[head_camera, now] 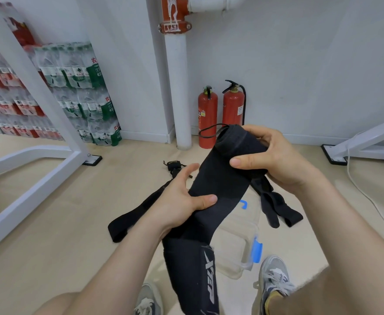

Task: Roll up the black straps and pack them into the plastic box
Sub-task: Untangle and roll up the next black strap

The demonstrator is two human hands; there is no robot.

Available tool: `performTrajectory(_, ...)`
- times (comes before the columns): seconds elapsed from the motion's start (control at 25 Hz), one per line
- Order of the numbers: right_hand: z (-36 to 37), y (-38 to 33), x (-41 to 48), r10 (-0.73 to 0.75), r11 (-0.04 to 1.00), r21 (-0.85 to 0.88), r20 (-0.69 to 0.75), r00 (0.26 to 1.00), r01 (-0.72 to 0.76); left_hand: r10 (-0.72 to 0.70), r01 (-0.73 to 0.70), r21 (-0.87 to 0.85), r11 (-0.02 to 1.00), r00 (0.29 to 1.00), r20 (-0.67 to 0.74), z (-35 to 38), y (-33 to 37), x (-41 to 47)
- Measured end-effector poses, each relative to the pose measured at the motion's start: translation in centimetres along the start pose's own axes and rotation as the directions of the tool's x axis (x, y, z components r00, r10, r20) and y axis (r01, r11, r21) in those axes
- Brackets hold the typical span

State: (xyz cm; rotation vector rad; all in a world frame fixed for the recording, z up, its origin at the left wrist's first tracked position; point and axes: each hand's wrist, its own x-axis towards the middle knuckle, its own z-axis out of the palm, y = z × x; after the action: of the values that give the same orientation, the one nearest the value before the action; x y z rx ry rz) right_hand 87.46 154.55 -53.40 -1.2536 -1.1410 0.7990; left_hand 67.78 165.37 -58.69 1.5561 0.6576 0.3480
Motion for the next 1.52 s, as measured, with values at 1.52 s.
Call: performTrajectory(1.52,0.6,0.6,0.6,-0.418,0.623,-0.781,-0.293,0.860,0.038,-0.510,0.288,0.816,0.501,0.860,0.009,-1.8,-5.0,-1.6)
